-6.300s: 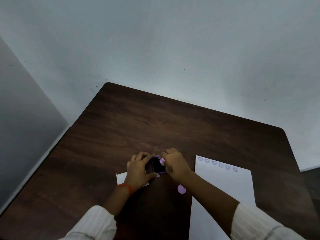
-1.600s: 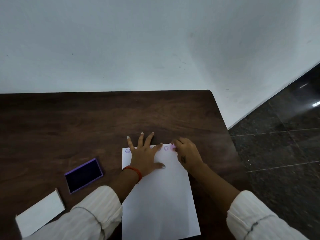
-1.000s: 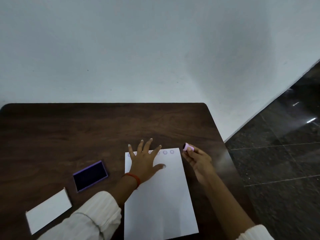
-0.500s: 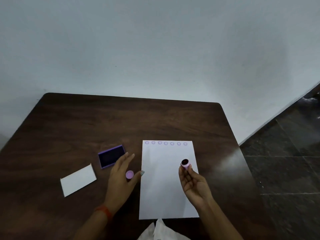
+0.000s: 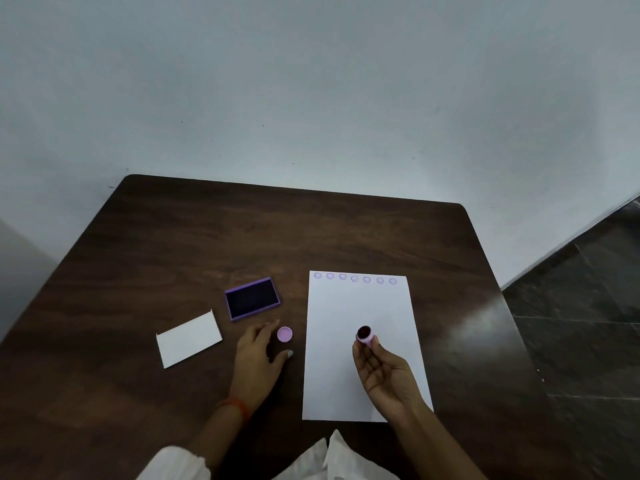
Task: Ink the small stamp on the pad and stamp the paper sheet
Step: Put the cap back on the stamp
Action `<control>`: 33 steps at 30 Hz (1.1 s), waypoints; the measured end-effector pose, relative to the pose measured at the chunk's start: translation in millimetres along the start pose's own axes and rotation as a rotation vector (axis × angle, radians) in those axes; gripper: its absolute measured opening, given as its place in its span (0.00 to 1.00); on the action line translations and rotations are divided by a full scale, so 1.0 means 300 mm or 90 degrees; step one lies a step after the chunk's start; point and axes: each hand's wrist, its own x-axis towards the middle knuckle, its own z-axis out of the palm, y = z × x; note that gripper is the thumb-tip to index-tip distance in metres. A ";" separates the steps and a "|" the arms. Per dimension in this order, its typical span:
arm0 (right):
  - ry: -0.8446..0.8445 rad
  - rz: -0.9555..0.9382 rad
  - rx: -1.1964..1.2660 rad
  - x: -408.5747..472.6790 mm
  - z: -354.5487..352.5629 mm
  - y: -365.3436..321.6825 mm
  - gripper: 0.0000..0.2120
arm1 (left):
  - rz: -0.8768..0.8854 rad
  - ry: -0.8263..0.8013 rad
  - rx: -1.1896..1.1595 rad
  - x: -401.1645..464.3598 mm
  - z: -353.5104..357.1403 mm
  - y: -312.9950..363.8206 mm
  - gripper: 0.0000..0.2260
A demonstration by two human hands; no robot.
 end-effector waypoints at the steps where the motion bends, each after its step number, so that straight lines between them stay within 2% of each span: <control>1: 0.001 0.002 -0.001 -0.003 -0.001 0.002 0.07 | -0.003 0.000 0.011 0.007 0.003 0.002 0.26; 10: 0.013 -0.008 0.005 -0.030 -0.009 0.006 0.08 | -0.016 0.006 0.023 0.040 0.006 0.019 0.15; 16: -0.018 -0.013 -0.032 -0.045 0.020 0.007 0.10 | -0.043 -0.027 -0.110 0.010 -0.031 0.057 0.12; 22: -0.056 -0.078 -0.225 -0.050 0.099 0.036 0.07 | -0.080 -0.040 -0.230 -0.052 -0.063 0.118 0.13; 28: 0.014 -0.211 -0.544 -0.048 0.172 0.099 0.08 | -0.050 -0.039 -0.240 -0.082 -0.071 0.181 0.13; 33: -0.020 -0.283 -0.619 -0.061 0.177 0.112 0.07 | -0.009 -0.012 -0.219 -0.093 -0.082 0.203 0.13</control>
